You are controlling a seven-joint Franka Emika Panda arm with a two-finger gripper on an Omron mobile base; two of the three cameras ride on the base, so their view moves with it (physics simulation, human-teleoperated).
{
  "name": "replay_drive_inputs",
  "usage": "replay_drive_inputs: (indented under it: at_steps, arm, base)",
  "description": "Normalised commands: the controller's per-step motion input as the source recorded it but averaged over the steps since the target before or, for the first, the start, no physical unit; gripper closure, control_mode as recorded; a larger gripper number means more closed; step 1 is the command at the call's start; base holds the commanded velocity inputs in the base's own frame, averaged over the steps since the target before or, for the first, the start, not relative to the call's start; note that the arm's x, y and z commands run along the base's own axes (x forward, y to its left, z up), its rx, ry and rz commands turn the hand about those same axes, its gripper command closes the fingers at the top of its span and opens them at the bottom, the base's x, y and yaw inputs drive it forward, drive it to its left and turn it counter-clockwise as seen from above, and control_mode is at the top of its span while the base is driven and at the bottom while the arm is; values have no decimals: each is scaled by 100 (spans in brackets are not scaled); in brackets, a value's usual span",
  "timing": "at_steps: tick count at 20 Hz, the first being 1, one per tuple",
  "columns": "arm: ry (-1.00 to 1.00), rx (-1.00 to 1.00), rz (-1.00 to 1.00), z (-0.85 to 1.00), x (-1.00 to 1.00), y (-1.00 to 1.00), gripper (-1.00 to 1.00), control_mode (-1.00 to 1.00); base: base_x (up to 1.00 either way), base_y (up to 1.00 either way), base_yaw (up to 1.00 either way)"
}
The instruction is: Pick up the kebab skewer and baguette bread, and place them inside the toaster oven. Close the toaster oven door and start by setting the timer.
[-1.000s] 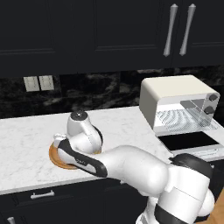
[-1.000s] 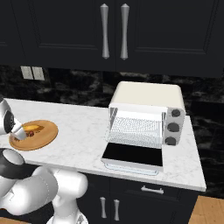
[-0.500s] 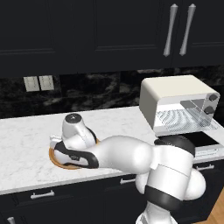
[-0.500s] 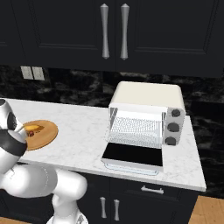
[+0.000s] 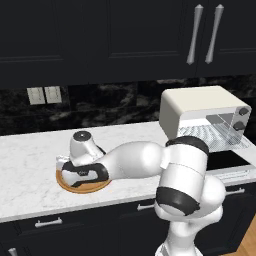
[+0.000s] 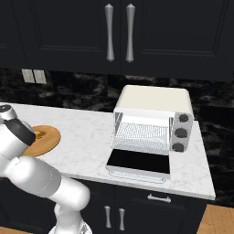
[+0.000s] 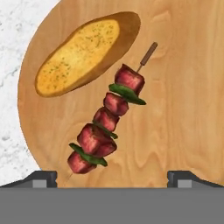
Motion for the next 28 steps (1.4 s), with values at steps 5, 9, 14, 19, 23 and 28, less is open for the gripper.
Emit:
replay_drive_inputs:
  at_steps: [5,9,14,19,23,28]
  arm:
    - [1,0,0,-6,19,11,-100,-100]
    - [4,0,0,-24,2,10,-100,-100]
    - [5,-1,0,-26,1,22,-100,-100]
    - [1,-2,0,-20,10,4,-100,-100]
    - [0,-5,0,0,22,0,-100,-100]
    - [0,-9,0,-23,11,0,-100,-100]
  base:
    - [0,0,0]
    - [0,0,0]
    - [0,0,0]
    - [0,0,0]
    - [0,0,0]
    - [0,0,0]
